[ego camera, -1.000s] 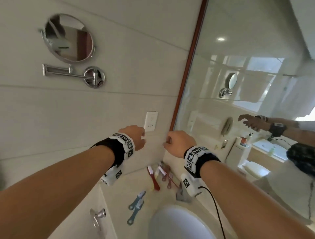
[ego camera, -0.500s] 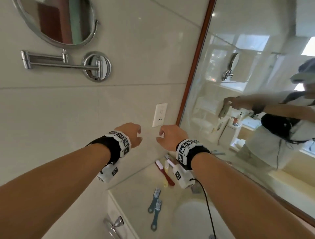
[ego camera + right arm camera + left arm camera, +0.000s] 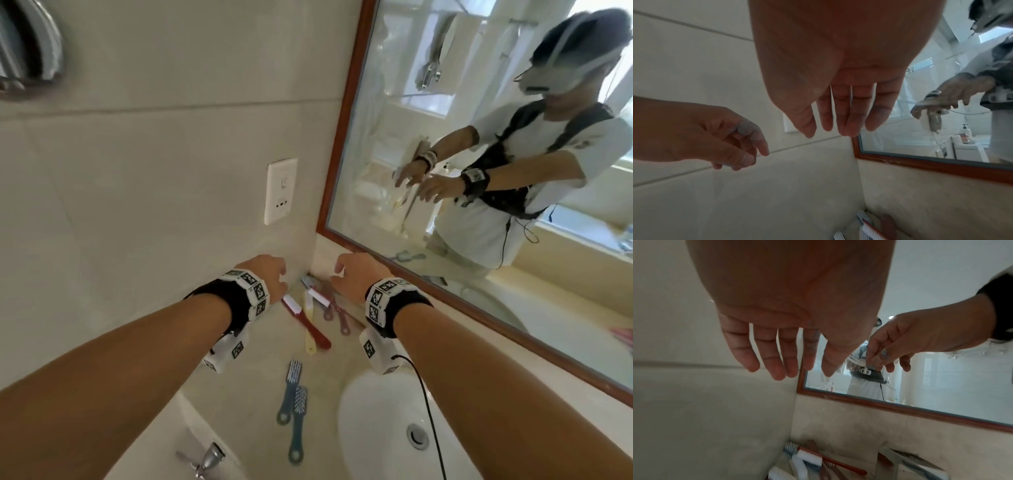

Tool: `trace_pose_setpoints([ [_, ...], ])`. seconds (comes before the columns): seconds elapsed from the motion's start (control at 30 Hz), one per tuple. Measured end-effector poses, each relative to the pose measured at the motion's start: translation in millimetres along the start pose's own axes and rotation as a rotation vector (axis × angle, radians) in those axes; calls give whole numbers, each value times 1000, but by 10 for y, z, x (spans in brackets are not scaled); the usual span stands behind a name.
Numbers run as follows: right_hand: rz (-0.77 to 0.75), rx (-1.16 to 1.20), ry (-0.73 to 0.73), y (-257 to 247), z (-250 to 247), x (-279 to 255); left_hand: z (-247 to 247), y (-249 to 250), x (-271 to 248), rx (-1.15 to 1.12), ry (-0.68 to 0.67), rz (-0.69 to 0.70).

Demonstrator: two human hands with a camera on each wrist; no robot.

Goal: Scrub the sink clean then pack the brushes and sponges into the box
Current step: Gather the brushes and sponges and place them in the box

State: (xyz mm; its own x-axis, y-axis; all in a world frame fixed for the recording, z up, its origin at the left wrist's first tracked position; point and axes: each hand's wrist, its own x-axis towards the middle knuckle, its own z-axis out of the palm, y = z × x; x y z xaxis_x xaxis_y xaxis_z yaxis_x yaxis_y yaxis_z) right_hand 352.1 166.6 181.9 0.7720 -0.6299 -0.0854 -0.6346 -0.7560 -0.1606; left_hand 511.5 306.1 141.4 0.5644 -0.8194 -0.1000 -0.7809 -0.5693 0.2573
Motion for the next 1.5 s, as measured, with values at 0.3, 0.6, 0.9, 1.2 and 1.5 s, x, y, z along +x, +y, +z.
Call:
trace_pose_setpoints([
  [0.3,77,50,-271,209,1056,379,1052,-68,456,-27,-236,52],
  [0.6,233,221,-522,216,2306,37,2184,-169,501,59,-524,163],
  [0.9,313,274,-565,147,2887,-126,2671,-258,427,138,-578,225],
  [1.2,444,400,-365,257,2892,-119,2708,-427,366,111,-494,301],
  [1.5,616,388,-438,188,2895,-142,2761,-440,318,84,-442,119],
])
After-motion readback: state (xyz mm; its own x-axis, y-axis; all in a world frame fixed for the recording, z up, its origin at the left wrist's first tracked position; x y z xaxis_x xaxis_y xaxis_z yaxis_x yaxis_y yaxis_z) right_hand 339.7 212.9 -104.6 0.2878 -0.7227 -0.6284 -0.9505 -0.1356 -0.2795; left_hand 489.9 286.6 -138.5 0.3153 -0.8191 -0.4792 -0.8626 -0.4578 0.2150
